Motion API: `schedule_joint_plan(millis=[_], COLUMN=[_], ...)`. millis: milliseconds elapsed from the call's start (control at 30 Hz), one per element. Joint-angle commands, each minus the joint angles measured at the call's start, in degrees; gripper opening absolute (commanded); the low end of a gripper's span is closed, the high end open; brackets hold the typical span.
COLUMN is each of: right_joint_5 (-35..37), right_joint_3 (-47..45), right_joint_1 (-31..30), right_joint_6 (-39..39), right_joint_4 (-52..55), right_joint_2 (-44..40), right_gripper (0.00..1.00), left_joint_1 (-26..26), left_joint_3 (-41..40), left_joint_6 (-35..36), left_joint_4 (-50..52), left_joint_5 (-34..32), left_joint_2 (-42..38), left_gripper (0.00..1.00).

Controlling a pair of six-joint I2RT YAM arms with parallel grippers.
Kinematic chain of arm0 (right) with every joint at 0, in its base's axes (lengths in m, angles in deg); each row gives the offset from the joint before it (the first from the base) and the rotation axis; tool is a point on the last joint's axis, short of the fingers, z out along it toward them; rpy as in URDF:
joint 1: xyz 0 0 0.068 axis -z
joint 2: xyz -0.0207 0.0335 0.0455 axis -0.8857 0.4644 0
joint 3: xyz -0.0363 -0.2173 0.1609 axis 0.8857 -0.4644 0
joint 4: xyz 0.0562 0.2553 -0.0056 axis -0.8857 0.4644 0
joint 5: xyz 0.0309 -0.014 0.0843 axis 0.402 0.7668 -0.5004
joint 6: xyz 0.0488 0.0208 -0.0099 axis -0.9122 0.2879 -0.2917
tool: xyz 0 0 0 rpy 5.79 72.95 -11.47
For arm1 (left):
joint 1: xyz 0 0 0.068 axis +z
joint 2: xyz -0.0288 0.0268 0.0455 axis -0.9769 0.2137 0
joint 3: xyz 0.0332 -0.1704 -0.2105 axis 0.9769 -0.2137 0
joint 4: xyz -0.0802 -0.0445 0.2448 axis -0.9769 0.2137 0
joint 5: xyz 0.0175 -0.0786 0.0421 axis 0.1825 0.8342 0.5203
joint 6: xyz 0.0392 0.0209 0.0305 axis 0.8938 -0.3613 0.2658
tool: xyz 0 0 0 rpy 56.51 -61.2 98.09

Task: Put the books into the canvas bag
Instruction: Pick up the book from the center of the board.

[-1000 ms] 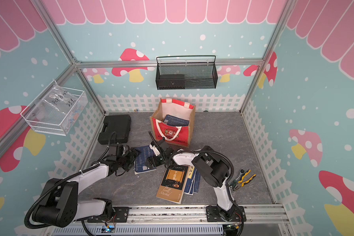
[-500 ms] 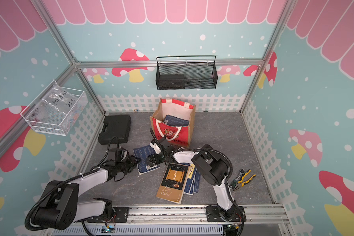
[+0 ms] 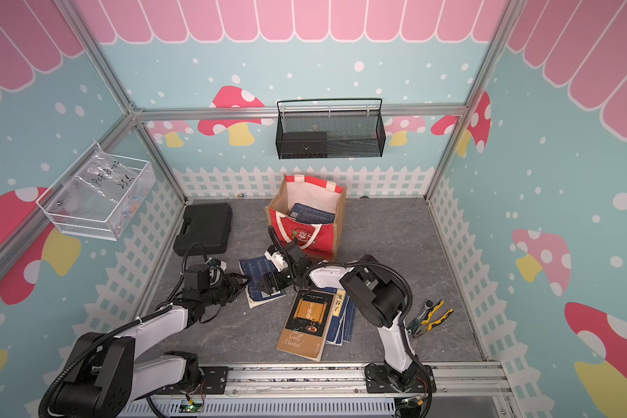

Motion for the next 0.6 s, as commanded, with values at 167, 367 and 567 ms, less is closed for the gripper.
schedule_joint_plan(millis=[167, 367, 567], right_joint_5=[-5.79, -9.05, -9.71], right_joint_3=[-2.68, -2.59, -2.17], right_joint_1=[0.99, 1.08, 1.40], right_joint_6=[0.89, 0.99, 0.74], right_joint_4=[-5.14, -6.88, -7.22], right_joint_2=[-0.25, 0.57, 1.51], right_gripper=[0.92, 0.92, 0.91], left_joint_1=[0.32, 0.29, -0.03], left_joint_3=[0.88, 0.86, 1.48], left_joint_6=[0.31, -0.81, -1.42], left_joint_4=[-6.13, -12.30, -15.80], left_joint_5=[1.49, 3.84, 6.34], left_joint_2=[1.35, 3.14, 8.09], left_gripper=[0.44, 0.47, 0.53])
